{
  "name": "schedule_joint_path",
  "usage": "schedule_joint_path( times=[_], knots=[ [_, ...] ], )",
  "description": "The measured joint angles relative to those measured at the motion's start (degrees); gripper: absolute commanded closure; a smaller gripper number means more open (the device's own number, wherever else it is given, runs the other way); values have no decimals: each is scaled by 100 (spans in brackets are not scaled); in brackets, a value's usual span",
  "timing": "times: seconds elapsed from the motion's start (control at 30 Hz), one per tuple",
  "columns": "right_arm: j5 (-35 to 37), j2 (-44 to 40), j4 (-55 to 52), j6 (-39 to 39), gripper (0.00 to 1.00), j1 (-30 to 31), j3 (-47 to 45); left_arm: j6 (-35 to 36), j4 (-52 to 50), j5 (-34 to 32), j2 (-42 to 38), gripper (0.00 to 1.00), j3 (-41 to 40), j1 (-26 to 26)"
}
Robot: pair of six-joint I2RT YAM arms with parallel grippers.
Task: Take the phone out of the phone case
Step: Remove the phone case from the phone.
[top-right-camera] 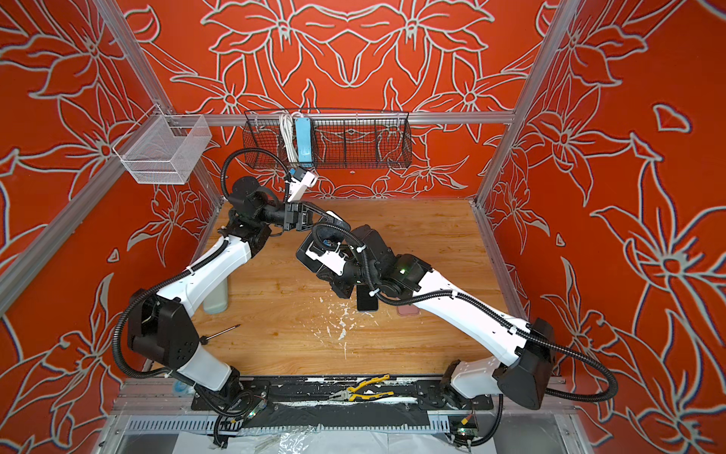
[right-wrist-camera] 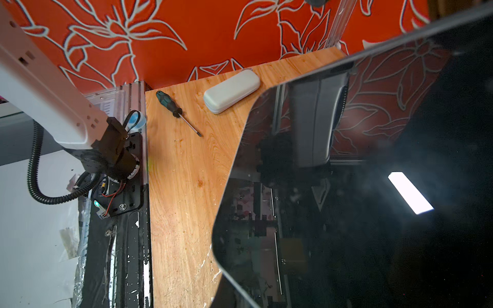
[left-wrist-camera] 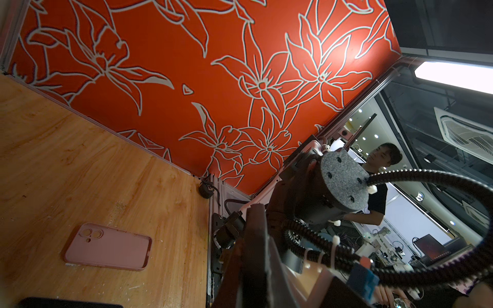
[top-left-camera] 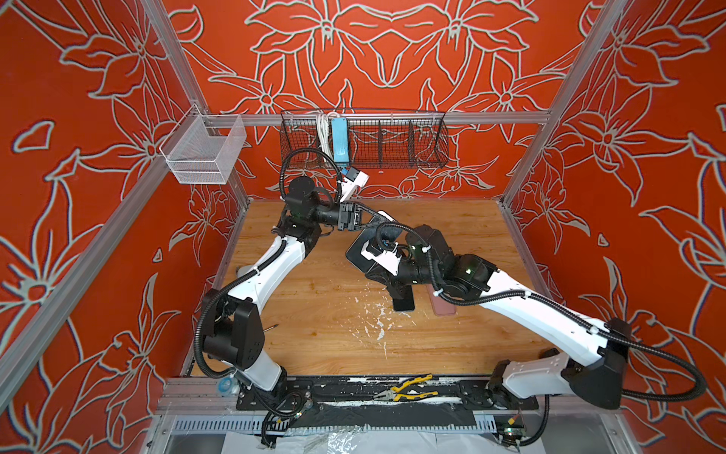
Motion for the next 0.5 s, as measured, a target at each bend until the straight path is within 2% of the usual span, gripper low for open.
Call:
schedule_joint_path(
  times=[0.13, 0.23, 0.37, 0.5],
  knots=[
    [-2, -269, 131, 31, 99, -11, -245, -4, -9, -282, 0, 100, 0, -42],
    [-210, -566, 442, 216, 96, -155, -439, 61, -136, -728, 0, 100, 0, -11],
    [-678, -1047, 968, 793, 84, -699, -898, -107, -289, -1488, 0, 100, -52, 221],
    [-1034, -1237, 1381, 1414, 71, -1178, -1344, -520, -260, -2277, -46, 100, -446, 595]
  ],
)
